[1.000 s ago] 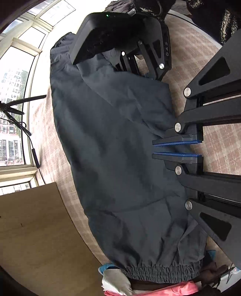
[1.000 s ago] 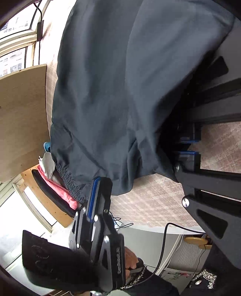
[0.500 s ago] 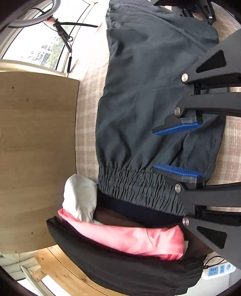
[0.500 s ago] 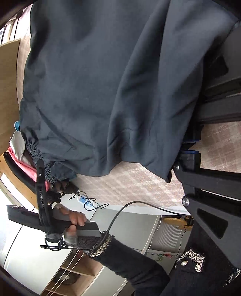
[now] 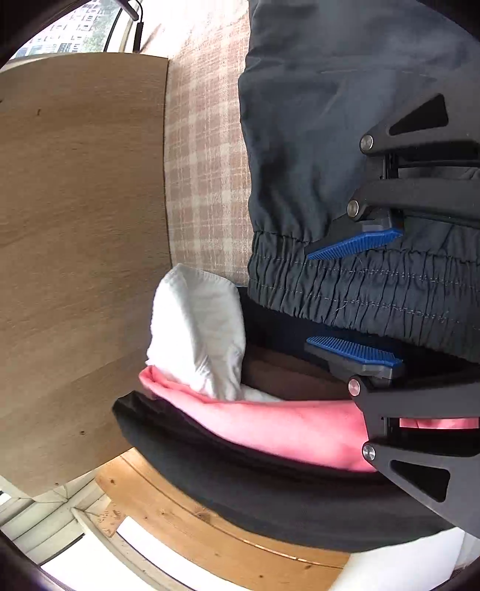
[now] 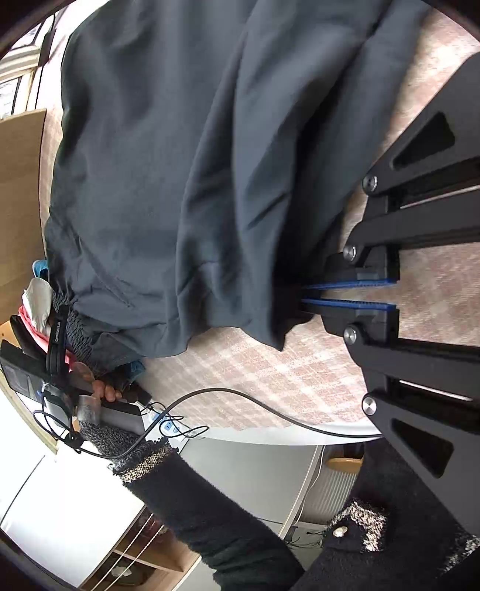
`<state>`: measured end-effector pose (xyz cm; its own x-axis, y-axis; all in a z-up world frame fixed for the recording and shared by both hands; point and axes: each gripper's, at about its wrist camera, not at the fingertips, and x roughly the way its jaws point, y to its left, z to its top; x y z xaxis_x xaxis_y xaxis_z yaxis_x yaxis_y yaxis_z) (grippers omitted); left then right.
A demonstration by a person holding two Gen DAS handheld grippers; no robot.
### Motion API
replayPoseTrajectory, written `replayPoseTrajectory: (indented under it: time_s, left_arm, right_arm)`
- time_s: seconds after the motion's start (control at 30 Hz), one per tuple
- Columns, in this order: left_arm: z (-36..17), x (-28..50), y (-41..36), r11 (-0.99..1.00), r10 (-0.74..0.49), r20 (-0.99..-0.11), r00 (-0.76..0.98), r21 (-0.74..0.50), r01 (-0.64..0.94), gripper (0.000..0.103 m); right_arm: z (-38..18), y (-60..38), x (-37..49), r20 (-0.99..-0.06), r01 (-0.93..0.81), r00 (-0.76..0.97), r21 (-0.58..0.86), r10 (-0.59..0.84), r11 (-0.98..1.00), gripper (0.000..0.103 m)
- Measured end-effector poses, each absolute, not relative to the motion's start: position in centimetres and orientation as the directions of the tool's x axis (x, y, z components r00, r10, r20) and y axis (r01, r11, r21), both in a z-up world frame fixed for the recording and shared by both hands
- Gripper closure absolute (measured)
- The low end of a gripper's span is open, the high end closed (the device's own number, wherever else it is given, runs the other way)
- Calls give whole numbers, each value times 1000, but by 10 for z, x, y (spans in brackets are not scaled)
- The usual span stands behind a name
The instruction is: Fold clothes
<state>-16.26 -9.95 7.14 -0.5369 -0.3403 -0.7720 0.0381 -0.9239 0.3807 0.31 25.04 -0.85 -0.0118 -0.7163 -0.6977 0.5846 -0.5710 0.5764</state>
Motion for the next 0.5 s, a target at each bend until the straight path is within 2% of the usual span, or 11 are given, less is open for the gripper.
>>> replayPoseTrajectory:
  time_s: [0.13, 0.17, 0.2, 0.27, 0.33, 0.4, 0.47, 0.5]
  left_arm:
    - [104, -140, -77, -949, -247, -764, -596, 315, -10, 61]
    - [111, -135, -70, -956, -218, -764, -607, 292, -25, 61]
    - [117, -130, -62, -962, -189, -766, -615, 270, -41, 61]
    - [123, -123, -37, -966, -129, -773, -621, 238, -96, 61]
    - [123, -116, -2, -956, -83, -779, -621, 237, -171, 61]
    - [121, -110, 34, -938, -27, -791, -612, 231, -258, 61]
    - [116, -103, 72, -911, 30, -804, -594, 222, -346, 59]
    - [114, -99, 91, -897, 53, -811, -583, 219, -385, 59]
  right_arm:
    - [26, 347, 18, -666, 488, -178, 580, -725, -653, 93]
    - [36, 380, 19, -672, 440, -260, 557, -694, -704, 87]
    - [45, 416, 19, -681, 370, -349, 531, -644, -762, 79]
    - [58, 490, 17, -699, 198, -506, 476, -505, -857, 74]
    - [70, 564, 15, -709, 2, -624, 419, -329, -908, 74]
    - [74, 640, 7, -745, -240, -659, 340, -105, -909, 74]
    - [72, 712, -4, -753, -370, -658, 336, -11, -866, 73]
    - [68, 734, -9, -758, -408, -652, 332, 17, -851, 67]
